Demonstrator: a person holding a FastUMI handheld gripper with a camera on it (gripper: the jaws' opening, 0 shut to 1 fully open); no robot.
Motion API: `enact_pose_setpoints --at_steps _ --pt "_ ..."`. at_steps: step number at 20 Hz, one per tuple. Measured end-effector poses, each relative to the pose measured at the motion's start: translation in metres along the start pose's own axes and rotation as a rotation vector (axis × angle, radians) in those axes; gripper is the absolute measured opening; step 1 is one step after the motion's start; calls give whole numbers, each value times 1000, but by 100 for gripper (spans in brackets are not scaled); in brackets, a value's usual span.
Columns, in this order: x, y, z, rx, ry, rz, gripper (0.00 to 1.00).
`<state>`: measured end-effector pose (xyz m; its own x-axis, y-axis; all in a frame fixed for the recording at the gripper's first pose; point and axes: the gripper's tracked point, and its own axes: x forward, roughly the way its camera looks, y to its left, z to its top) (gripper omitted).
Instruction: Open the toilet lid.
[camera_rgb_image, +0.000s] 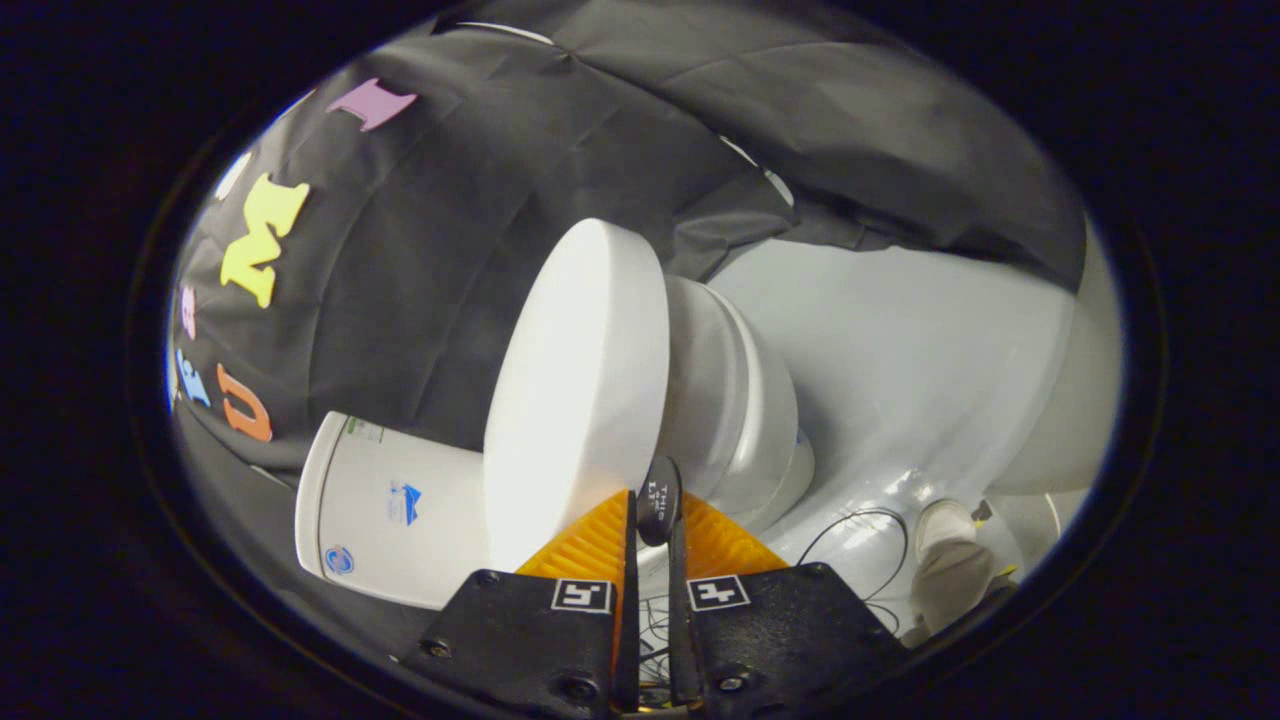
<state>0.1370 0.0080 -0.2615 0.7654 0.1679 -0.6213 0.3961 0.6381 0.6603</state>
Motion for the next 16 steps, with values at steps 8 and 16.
enact_pose_setpoints --at_steps 8,16 --pt "-15 23 4 -135 -34 -22 15" --pt "-30 51 7 -223 -59 -31 14"
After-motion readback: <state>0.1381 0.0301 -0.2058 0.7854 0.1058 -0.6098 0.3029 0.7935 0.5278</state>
